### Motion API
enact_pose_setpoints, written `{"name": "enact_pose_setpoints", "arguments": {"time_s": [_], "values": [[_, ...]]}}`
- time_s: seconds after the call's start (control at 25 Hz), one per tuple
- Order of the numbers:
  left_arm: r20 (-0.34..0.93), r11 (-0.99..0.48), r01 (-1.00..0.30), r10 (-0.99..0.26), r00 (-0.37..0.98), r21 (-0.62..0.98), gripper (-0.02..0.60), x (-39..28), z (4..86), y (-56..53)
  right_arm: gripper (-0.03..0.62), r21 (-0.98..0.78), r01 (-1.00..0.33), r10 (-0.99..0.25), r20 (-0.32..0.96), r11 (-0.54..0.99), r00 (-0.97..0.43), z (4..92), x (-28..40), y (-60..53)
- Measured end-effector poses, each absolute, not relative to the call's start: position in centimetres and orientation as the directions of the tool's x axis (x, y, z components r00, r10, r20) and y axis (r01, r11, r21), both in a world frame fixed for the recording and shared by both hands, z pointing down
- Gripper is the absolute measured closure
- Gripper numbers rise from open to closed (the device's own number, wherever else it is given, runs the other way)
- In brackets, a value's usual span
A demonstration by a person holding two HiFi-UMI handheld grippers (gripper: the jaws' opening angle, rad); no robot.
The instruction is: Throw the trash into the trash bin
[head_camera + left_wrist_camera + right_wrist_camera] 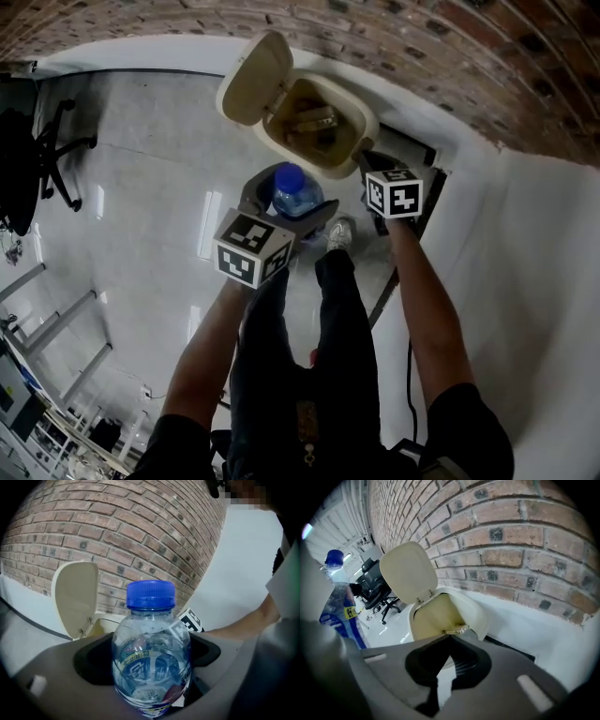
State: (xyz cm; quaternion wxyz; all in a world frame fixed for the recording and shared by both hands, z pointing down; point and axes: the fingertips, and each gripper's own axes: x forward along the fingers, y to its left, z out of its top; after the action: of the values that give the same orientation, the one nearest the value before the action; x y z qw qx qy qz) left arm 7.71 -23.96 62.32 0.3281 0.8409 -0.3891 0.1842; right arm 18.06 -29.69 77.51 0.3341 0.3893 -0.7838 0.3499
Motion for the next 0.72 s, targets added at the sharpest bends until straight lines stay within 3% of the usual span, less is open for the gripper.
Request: {"name": "enact_pose_setpoints", "arguments": {"time_s": [0.72], "values": [[0.532, -0.514, -0.819, -0.633, 0.563, 0.256, 0.120, 9.1, 62.8, -37.7, 0.592, -0.357, -0.819, -0.489, 0.669, 0.449, -0.560, 68.0, 18.9, -32.0]]}}
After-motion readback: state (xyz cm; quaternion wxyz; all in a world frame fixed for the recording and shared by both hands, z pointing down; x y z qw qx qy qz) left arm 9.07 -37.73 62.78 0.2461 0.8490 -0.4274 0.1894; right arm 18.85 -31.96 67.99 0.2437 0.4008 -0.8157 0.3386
